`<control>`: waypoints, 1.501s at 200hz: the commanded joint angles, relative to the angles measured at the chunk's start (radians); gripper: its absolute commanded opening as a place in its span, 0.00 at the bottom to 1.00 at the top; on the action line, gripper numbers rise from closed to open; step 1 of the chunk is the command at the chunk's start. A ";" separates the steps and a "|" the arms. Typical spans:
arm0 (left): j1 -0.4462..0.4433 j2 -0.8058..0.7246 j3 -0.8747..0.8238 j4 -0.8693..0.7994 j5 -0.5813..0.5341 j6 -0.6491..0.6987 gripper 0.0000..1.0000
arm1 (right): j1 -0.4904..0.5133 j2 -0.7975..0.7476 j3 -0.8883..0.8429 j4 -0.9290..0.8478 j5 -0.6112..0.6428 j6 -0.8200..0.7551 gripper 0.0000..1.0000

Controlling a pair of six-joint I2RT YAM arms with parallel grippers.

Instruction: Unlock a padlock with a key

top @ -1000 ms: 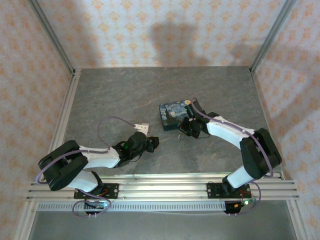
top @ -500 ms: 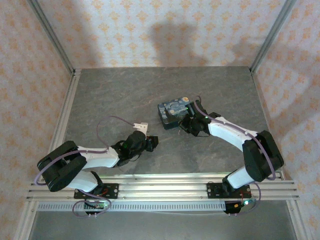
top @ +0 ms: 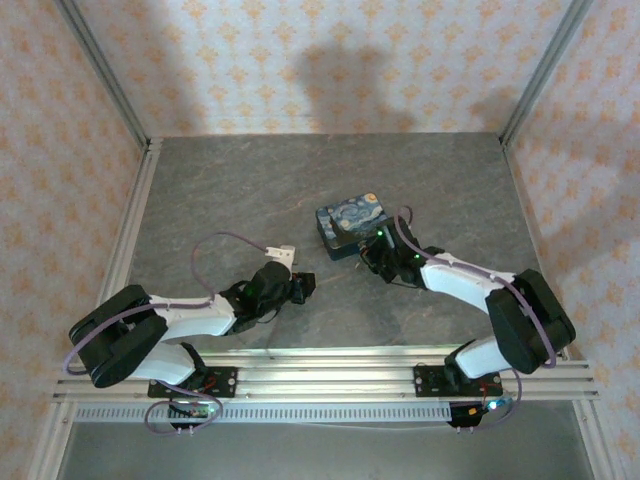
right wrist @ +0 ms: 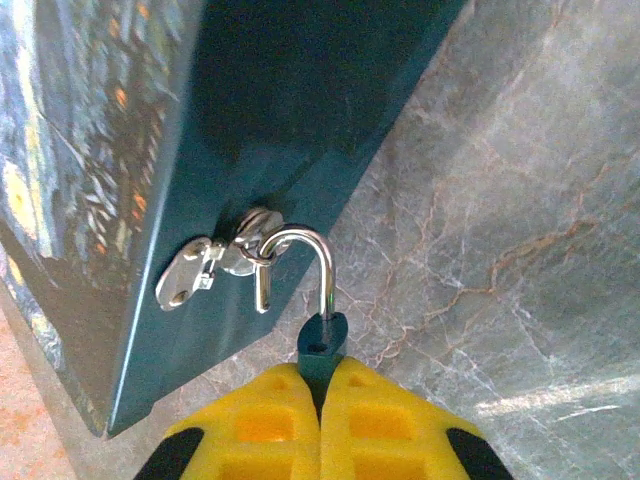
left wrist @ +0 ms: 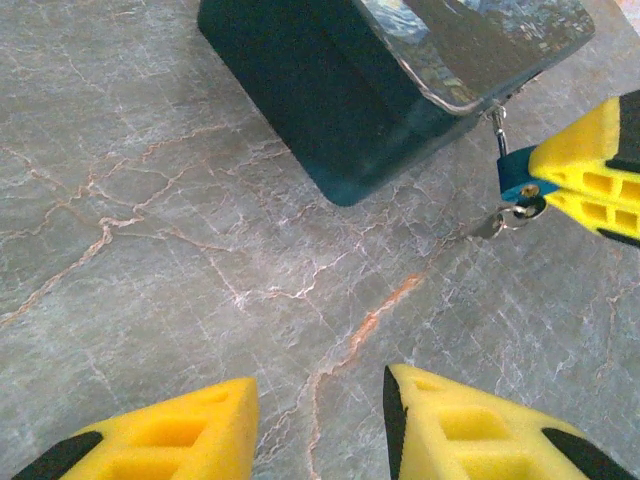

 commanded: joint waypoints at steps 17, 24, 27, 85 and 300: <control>0.009 -0.026 0.011 -0.034 -0.007 0.010 0.38 | 0.098 -0.024 -0.027 0.101 0.122 0.127 0.00; 0.008 -0.030 0.012 -0.037 -0.008 0.011 0.38 | 0.118 -0.026 -0.034 0.121 0.148 0.152 0.00; 0.009 -0.031 0.011 -0.038 -0.009 0.010 0.38 | 0.127 -0.025 -0.036 0.126 0.160 0.162 0.00; 0.008 -0.078 -0.002 -0.075 -0.032 0.017 0.38 | 0.253 0.030 -0.021 0.218 0.342 0.275 0.00; 0.016 -0.217 -0.018 -0.198 -0.082 0.042 0.40 | 0.359 0.142 0.013 0.310 0.719 0.490 0.00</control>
